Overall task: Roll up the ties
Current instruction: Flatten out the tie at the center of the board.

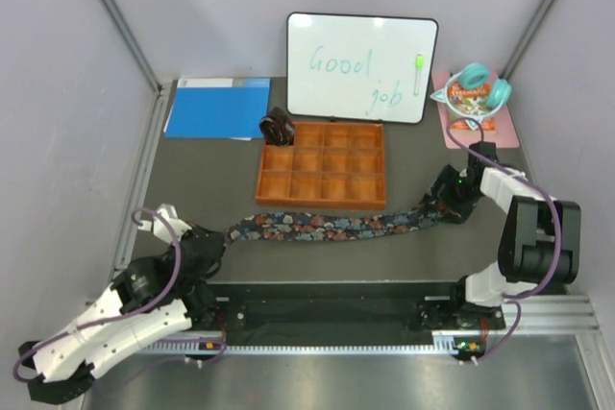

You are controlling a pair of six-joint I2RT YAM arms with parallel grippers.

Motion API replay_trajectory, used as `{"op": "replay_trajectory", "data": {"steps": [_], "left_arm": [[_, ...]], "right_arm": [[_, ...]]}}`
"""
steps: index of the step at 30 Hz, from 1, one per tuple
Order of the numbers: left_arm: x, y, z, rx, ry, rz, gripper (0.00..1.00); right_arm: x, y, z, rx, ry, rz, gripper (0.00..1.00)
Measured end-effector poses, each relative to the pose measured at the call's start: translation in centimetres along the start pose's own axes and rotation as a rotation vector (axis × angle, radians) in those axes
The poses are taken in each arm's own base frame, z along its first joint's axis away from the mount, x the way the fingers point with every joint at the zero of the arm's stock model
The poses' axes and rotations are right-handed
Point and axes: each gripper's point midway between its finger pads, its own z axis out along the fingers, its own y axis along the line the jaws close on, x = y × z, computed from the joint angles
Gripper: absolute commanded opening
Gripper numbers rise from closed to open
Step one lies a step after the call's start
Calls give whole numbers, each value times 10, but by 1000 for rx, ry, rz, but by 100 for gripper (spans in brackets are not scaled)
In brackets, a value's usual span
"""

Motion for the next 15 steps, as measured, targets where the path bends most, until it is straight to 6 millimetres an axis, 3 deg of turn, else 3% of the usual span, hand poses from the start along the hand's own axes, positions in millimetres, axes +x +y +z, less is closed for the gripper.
{"op": "replay_trajectory", "data": {"steps": [6,15], "left_arm": [[17,7,13,-53,20,55,0],[24,10,19,-57,27,70,0]], "right_arm": [[-2,4,2,-6,22,9,71],[-4,18,5,-62,60,24,72]]}}
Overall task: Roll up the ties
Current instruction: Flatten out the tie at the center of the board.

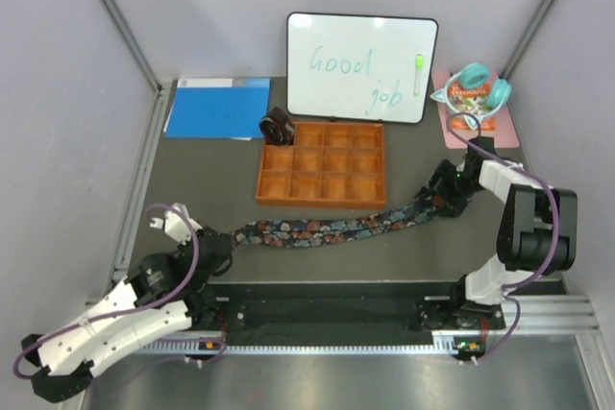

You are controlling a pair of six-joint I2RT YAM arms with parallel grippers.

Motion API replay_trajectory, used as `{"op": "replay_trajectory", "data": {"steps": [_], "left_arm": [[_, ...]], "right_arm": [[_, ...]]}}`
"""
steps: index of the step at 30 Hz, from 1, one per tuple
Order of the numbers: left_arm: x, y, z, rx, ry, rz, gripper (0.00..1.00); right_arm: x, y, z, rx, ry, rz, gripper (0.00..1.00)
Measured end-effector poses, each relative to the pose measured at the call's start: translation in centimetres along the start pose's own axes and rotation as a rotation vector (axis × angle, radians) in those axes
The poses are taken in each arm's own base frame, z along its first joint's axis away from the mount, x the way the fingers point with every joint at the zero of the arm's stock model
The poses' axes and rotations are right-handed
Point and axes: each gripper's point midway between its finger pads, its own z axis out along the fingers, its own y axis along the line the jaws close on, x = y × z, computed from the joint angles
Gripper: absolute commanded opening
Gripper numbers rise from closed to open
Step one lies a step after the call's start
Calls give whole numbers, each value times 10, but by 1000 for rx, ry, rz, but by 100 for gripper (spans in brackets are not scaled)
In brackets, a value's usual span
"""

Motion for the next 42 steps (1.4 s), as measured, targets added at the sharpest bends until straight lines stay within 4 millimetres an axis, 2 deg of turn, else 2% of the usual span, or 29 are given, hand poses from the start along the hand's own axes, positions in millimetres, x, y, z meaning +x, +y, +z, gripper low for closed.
{"op": "replay_trajectory", "data": {"steps": [11,16,22,23,24,25,27,32,33,42], "left_arm": [[2,1,1,0,3,14,0],[2,1,1,2,3,14,0],[2,1,1,2,3,14,0],[2,1,1,2,3,14,0],[2,1,1,2,3,14,0],[2,1,1,2,3,14,0],[2,1,1,2,3,15,0],[2,1,1,2,3,15,0],[2,1,1,2,3,15,0],[2,1,1,2,3,17,0]], "right_arm": [[-11,19,-10,-57,-20,-27,74],[-12,24,-10,-79,-21,-16,73],[-23,29,-6,-98,-49,-7,71],[-24,30,-4,-99,-51,-7,68],[-25,30,-1,-101,-52,-4,58],[-26,30,1,-102,-52,-4,54],[-29,32,5,-108,-59,-2,37],[-36,35,12,-123,-71,1,11],[-35,35,13,-124,-68,2,2],[-32,32,15,-112,-45,-14,0]]}}
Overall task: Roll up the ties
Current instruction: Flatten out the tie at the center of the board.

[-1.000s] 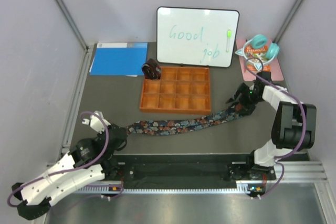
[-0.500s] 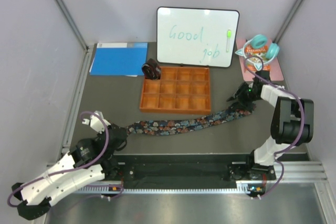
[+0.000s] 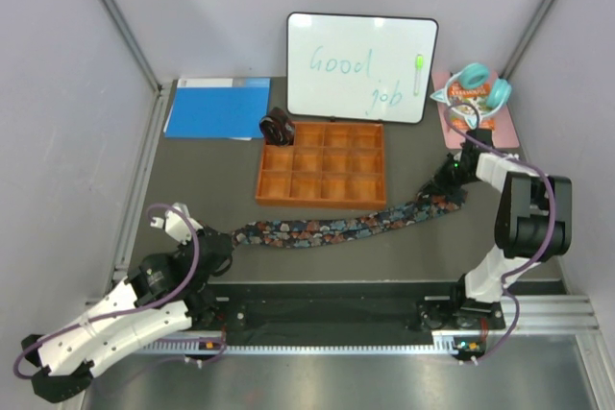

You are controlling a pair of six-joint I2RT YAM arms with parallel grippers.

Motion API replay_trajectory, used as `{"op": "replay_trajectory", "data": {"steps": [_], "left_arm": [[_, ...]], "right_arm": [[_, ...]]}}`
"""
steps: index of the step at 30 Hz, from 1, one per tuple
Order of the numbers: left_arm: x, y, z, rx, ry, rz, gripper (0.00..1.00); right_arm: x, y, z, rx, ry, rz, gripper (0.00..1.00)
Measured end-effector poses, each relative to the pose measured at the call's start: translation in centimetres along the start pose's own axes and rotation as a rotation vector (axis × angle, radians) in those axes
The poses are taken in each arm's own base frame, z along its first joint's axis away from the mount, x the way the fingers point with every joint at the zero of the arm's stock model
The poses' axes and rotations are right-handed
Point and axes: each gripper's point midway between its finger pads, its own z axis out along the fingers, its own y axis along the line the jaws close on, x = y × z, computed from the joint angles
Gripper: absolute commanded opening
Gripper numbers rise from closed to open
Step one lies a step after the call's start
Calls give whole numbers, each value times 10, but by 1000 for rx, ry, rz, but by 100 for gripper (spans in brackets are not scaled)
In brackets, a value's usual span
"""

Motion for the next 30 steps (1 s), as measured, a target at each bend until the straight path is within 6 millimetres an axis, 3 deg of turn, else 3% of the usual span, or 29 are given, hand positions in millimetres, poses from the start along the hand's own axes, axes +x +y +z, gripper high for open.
{"op": "replay_trajectory", "data": {"steps": [4,10,13,18,19,20,25,28,29,30], "left_arm": [[0,0,0,0,0,3,0],[0,0,0,2,0,6,0],[1,0,1,5,0,10,0],[1,-2,0,23,2,6,0],[1,-3,0,27,3,5,0],[1,-3,0,30,3,5,0],[0,-6,-1,50,-1,3,0],[-4,-7,-3,66,-11,-15,0],[-5,-7,-3,72,-15,-25,0],[-8,-7,-5,80,-24,-41,0]], "right_arm": [[-3,-2,-11,67,-1,-47,0],[-14,1,-53,160,-90,-128,0],[-7,-5,-67,196,-94,-136,0],[8,-23,-72,280,-42,-125,2],[10,-26,-74,297,-34,-122,4],[13,-29,-75,309,-27,-118,19],[25,-36,-79,332,3,-99,38],[26,-36,-77,328,6,-89,43],[26,-36,-76,325,5,-85,55],[25,-35,-75,322,1,-80,60]]}}
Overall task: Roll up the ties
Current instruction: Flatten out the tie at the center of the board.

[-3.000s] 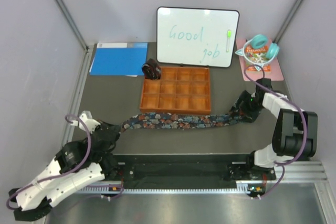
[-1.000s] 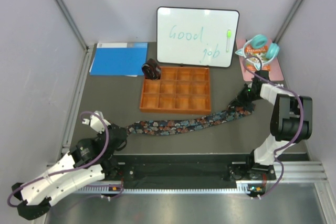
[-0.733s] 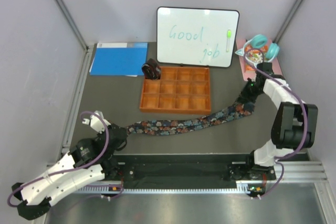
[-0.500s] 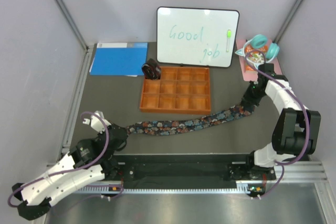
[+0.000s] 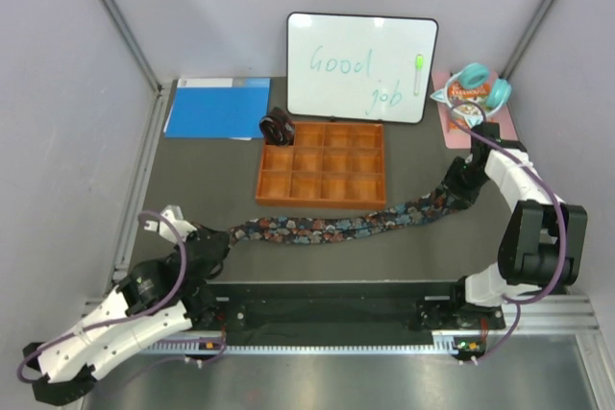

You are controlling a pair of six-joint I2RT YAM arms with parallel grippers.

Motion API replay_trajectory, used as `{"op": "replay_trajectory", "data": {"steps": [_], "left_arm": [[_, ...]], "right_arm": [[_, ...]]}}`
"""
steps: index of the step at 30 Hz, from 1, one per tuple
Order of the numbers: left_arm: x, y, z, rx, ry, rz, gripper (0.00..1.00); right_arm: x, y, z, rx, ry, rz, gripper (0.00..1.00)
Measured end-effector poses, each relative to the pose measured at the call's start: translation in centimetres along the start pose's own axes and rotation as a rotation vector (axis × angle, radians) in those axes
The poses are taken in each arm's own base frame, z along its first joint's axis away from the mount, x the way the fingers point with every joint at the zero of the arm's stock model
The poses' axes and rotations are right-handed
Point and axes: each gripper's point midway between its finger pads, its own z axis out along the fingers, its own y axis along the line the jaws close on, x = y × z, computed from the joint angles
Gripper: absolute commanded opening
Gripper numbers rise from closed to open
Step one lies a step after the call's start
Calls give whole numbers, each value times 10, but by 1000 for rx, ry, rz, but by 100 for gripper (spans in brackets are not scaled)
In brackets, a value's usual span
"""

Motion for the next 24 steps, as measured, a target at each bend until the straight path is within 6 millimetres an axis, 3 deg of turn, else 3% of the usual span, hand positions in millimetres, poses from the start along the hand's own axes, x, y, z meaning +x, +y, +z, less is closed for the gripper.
{"op": "replay_trajectory", "data": {"steps": [4,6,7,8,11,14,16,17,19,21,24], "left_arm": [[-11,3,-4,22,-42,-72,0],[-17,7,-6,22,-65,-115,8],[-20,9,-7,19,-76,-136,18],[-22,11,-8,16,-84,-159,43],[-28,19,-10,4,-108,-217,68],[-38,18,-17,21,-127,-262,73],[-49,14,-25,44,-144,-288,73],[-58,11,-30,58,-158,-302,70],[-70,7,-38,73,-178,-322,63],[-79,6,-44,78,-195,-320,62],[-73,2,-38,26,-185,-223,63]], "right_arm": [[-4,6,1,-24,-13,15,65],[-7,11,1,-49,-20,20,66],[-8,15,1,-64,-25,19,66],[-8,19,1,-82,-28,18,68],[-7,39,-1,-152,-34,-10,69],[2,59,-3,-223,-41,-60,74],[11,69,-3,-258,-41,-90,96],[16,74,-3,-275,-35,-106,99],[23,79,-3,-295,-26,-119,99],[30,86,-1,-325,-9,-140,99],[46,97,-1,-354,26,-180,99]]}}
